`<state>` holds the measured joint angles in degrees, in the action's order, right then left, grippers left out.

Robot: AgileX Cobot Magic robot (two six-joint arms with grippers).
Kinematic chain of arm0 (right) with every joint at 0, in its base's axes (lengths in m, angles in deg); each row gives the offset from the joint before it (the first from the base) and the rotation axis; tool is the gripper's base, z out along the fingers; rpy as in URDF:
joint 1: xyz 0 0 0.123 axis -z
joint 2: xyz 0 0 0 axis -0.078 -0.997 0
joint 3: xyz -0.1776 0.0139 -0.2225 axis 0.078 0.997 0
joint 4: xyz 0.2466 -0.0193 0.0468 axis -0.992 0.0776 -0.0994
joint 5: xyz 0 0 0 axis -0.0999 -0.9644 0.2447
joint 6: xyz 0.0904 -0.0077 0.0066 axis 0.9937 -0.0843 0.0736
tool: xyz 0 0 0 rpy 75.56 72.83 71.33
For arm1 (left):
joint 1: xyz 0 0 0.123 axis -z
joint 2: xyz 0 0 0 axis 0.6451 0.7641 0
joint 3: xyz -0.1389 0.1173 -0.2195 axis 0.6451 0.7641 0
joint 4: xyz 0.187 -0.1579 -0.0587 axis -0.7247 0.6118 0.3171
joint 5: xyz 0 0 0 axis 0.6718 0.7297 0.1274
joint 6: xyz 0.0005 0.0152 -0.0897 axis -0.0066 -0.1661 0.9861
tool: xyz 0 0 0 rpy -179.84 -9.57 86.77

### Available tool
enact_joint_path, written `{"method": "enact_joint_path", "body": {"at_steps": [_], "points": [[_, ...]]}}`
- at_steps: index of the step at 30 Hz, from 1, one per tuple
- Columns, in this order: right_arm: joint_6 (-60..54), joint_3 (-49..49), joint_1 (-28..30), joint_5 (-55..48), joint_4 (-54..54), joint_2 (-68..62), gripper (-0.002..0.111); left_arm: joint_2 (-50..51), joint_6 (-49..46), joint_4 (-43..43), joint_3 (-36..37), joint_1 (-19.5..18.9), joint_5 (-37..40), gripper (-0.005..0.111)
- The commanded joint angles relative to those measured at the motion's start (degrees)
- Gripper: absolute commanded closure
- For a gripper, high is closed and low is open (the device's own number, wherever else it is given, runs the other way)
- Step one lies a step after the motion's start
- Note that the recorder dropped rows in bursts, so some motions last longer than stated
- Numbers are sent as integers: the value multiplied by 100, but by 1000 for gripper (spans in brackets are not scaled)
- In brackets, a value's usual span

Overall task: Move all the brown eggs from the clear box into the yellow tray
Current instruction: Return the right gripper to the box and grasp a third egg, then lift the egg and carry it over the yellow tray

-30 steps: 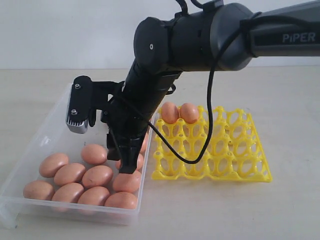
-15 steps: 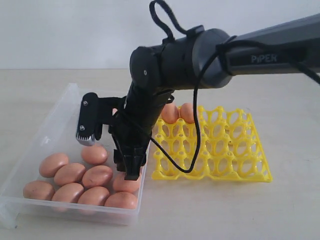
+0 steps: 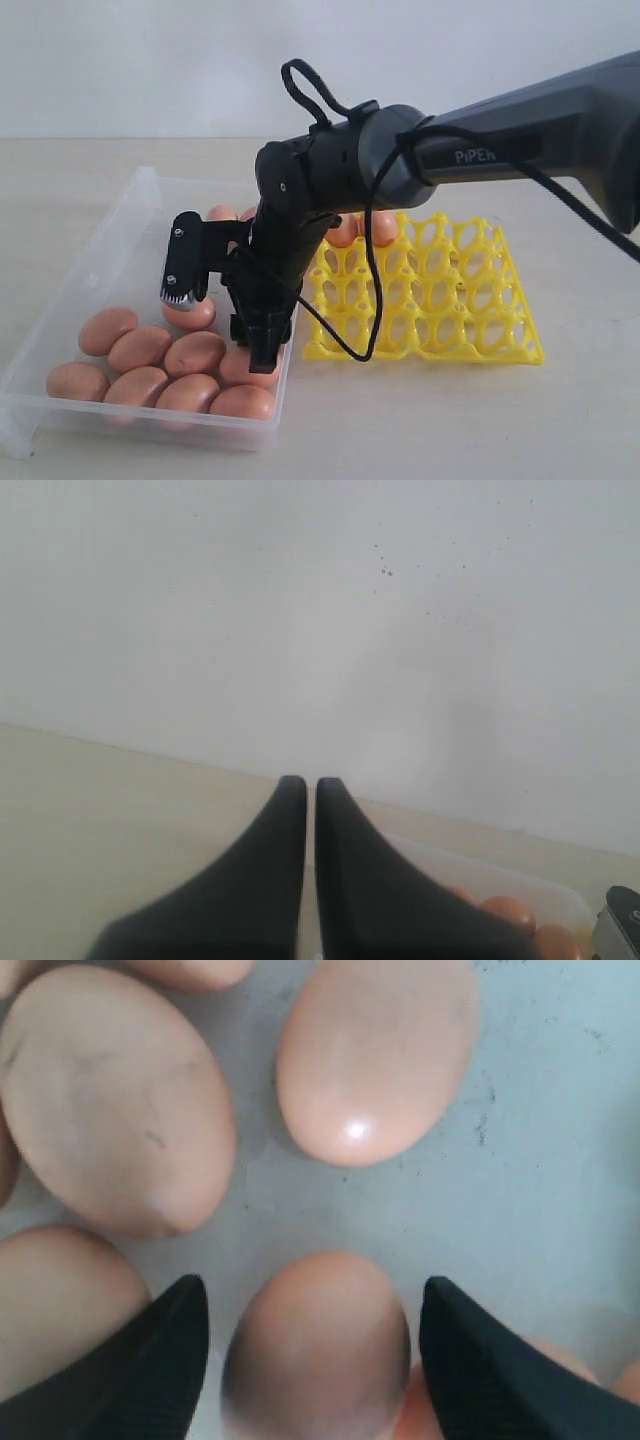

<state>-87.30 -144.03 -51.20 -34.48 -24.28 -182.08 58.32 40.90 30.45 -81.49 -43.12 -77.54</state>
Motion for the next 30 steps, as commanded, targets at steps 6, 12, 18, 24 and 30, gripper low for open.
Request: {"method": "enact_joint_path", "body": {"at_steps": [6,12,18,24,30], "points": [[439,-31,25,-75,29,-54,108,-16,-33,28,-15,24,0,103],[1238,-31,25,299,29,95,109,-16,-33,28,-15,24,0,103],[1840,-20,48,946,29,470,109,-16,-33,28,-15,24,0,103],[2142,233,48,1658,12,702,109,-16,-33,28,-15,24,0,103],[2508,1303,48,3709,-16,1077,109,-16,-33,28,-15,24,0,103]]}}
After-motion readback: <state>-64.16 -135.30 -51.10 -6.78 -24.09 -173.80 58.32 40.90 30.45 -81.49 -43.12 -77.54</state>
